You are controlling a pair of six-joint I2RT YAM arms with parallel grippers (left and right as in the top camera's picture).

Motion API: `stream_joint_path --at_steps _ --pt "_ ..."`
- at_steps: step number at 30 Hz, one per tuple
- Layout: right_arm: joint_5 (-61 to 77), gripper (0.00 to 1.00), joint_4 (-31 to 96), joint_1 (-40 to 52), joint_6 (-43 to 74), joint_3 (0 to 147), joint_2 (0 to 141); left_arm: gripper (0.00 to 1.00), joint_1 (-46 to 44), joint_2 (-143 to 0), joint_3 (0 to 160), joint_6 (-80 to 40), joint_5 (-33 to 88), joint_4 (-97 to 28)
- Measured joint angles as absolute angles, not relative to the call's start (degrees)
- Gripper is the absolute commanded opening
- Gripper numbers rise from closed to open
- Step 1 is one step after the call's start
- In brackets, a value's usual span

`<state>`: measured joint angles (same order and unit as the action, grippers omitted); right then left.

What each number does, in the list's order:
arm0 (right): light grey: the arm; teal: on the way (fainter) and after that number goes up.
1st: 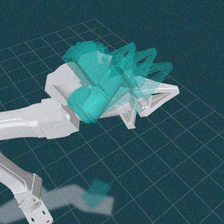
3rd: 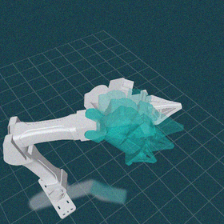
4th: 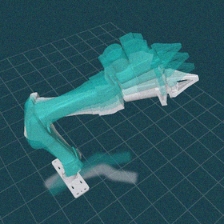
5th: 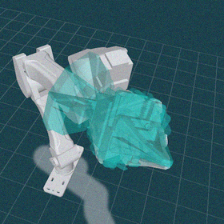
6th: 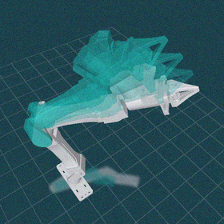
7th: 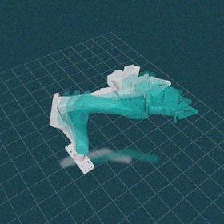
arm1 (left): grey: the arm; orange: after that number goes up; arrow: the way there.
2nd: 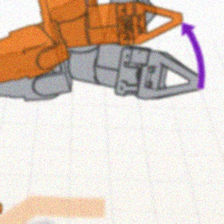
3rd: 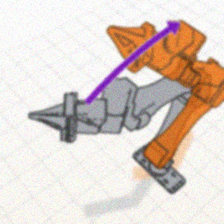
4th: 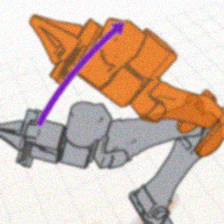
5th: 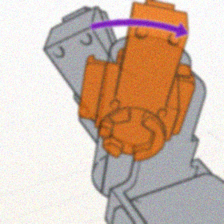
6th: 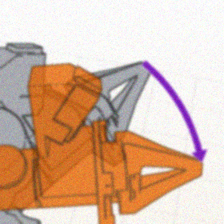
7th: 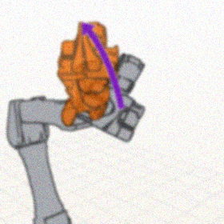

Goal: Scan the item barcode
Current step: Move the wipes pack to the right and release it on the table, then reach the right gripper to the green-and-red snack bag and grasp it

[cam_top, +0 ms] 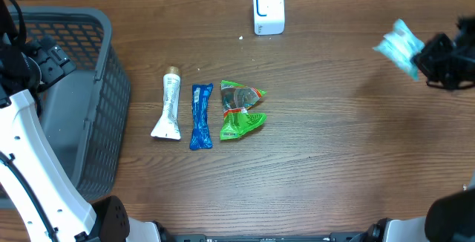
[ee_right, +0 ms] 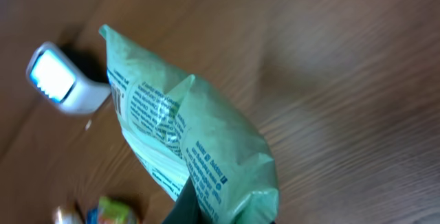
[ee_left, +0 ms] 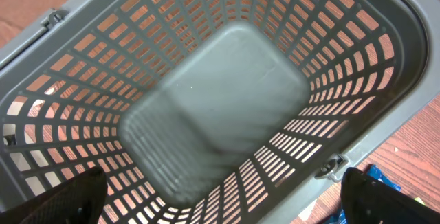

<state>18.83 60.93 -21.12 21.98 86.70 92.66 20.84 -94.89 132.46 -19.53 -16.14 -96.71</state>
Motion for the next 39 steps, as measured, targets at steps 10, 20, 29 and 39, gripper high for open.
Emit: stream_joint_path --at_steps 10,20,29,39 --pt "13.67 0.08 44.16 -29.12 29.87 71.48 100.27 0.99 20.84 -94.89 132.46 -19.53 -16.14 -96.73" --pt "11.4 0.92 45.56 -29.91 30.15 71.18 102.96 1.0 20.84 -94.89 132.46 -19.53 -16.12 -96.73" --pt "17.32 0.92 63.51 -26.55 21.47 85.17 103.5 1.0 20.84 -94.89 132.46 -19.53 -16.12 -96.73" --pt "25.96 0.93 64.2 -6.39 15.57 92.51 103.46 1.0 20.84 -94.89 132.46 -19.53 -16.14 -96.73"
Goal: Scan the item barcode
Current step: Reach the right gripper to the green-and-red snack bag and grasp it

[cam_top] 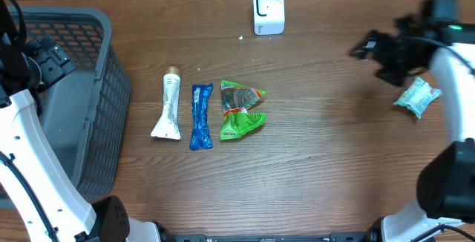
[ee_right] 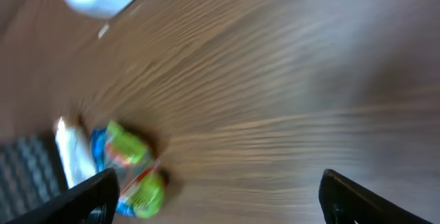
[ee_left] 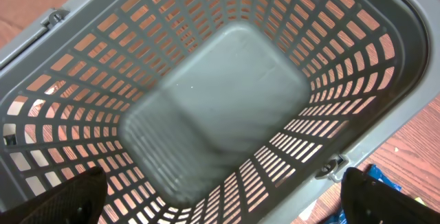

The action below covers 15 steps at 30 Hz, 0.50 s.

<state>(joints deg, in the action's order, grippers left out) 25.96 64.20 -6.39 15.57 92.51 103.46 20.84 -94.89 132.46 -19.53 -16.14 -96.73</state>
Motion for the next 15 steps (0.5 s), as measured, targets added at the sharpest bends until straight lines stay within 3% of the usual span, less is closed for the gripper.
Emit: stream_joint_path --at_steps 6,15 --pt "25.26 0.91 59.09 8.54 17.91 92.49 103.46 1.0 20.84 -94.89 132.46 -19.53 -16.14 -96.73" --pt "22.85 0.89 51.66 22.41 23.68 90.15 105.8 1.0 20.84 -94.89 132.46 -19.53 -16.14 -96.71"
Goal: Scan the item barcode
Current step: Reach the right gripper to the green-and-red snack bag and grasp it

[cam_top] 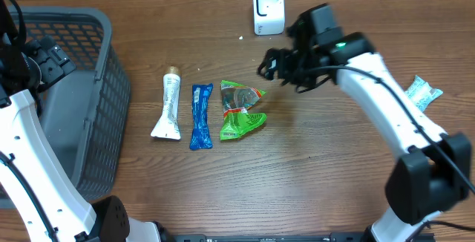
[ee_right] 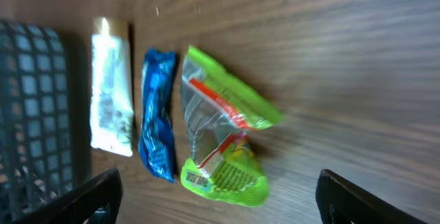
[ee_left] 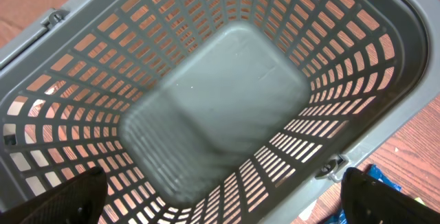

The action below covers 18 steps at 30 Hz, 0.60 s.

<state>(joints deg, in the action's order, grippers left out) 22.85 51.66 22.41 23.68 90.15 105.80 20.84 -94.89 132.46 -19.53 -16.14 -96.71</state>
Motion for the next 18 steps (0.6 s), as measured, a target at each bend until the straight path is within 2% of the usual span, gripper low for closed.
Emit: stream_joint_path --at_steps 7,18 --pt "22.06 0.89 50.28 26.5 26.0 89.54 113.34 1.0 20.84 -94.89 132.46 -19.53 -16.14 -96.71" --pt "22.57 0.89 41.45 28.97 27.31 89.34 119.72 1.0 20.84 -94.89 132.46 -19.53 -16.14 -96.73"
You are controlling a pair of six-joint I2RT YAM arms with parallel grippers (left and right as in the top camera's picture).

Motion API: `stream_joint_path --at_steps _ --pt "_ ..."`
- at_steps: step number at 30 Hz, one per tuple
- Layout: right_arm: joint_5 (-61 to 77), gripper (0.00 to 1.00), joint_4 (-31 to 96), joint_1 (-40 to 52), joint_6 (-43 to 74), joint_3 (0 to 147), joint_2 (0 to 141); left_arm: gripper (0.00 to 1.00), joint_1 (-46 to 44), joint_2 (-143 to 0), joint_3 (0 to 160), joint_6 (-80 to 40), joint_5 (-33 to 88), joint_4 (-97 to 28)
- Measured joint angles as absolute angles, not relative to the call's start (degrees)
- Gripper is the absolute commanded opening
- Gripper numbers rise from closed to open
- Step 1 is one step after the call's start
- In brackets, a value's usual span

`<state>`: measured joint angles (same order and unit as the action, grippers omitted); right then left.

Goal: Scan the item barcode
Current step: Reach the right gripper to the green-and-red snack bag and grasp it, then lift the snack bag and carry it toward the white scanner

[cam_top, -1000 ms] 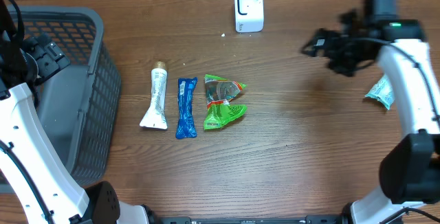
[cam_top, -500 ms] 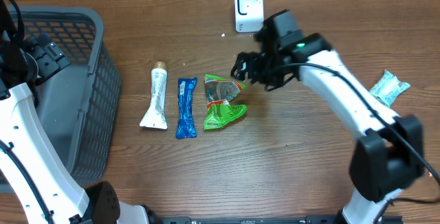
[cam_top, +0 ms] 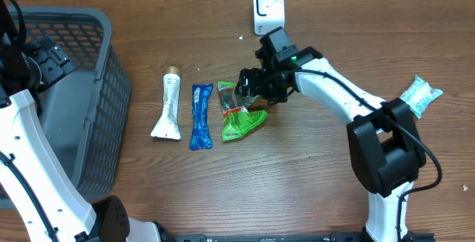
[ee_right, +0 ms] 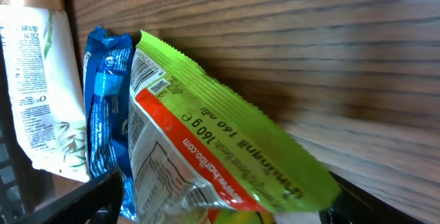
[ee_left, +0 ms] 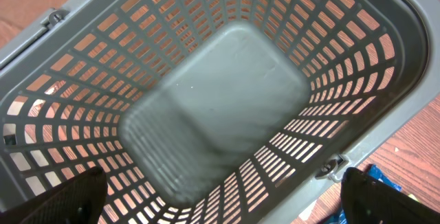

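The green snack bag (cam_top: 241, 114) lies mid-table, third in a row after a white tube (cam_top: 171, 108) and a blue packet (cam_top: 201, 116). My right gripper (cam_top: 254, 86) is low over the bag's far end and open. In the right wrist view the green bag (ee_right: 227, 148) fills the space between the fingers of the right gripper (ee_right: 220, 207), barcode label up. The white scanner (cam_top: 268, 8) stands at the table's far edge. My left gripper (ee_left: 223, 203) hangs open over the grey basket (ee_left: 385, 52).
A teal packet (cam_top: 420, 95) lies alone at the right side of the table. The grey basket (cam_top: 104, 93) takes up the left side, with my left arm above it. The blue packet (ee_right: 106, 107) and white tube (ee_right: 38, 93) lie close beside the green bag.
My right gripper has moved left and down, from above the table just right of the green bag onto the bag's far end. It stays open. The left arm has not moved.
First my right gripper held the teal packet in the air at the far right. Then the packet lay on the table at the right and the gripper was open. The gripper then stood near the green bag, and now straddles it.
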<state>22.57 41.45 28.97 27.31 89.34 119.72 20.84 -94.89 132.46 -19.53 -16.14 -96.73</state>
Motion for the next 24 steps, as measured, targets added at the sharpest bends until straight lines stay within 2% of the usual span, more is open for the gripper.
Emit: stream_joint_path --at_steps 6,9,10,11,12,13,16,22,24 --pt "23.07 0.88 41.12 30.57 29.12 89.34 122.32 1.0 20.84 -94.89 132.46 -19.53 -16.14 -96.73" --pt "23.27 0.72 40.99 31.44 29.85 89.08 123.31 0.99 20.84 -94.89 132.46 -19.53 -16.14 -96.73" --pt "23.31 0.62 40.95 31.62 29.87 88.84 123.39 1.0 20.84 -94.89 132.46 -19.53 -16.14 -96.73" --pt "23.42 0.45 41.06 31.73 29.78 88.6 123.42 1.0 20.84 -94.89 132.46 -19.53 -16.14 -96.73" --pt "23.46 0.35 41.06 31.92 30.28 88.36 123.42 1.0 20.84 -94.89 132.46 -19.53 -16.14 -96.73" --pt "23.55 0.29 41.01 31.94 30.09 88.27 123.42 1.0 20.84 -94.89 132.46 -19.53 -16.14 -96.73" --pt "24.1 0.25 40.36 31.99 30.44 88.25 123.42 1.0 20.84 -94.89 132.46 -19.53 -16.12 -96.73" --pt "24.56 0.04 40.23 31.94 30.48 88.25 123.42 1.0 20.84 -94.89 132.46 -19.53 -16.12 -96.73" --pt "25.85 0.04 40.25 31.68 29.47 88.25 123.42 1.0 20.84 -94.89 132.46 -19.53 -16.14 -96.73"
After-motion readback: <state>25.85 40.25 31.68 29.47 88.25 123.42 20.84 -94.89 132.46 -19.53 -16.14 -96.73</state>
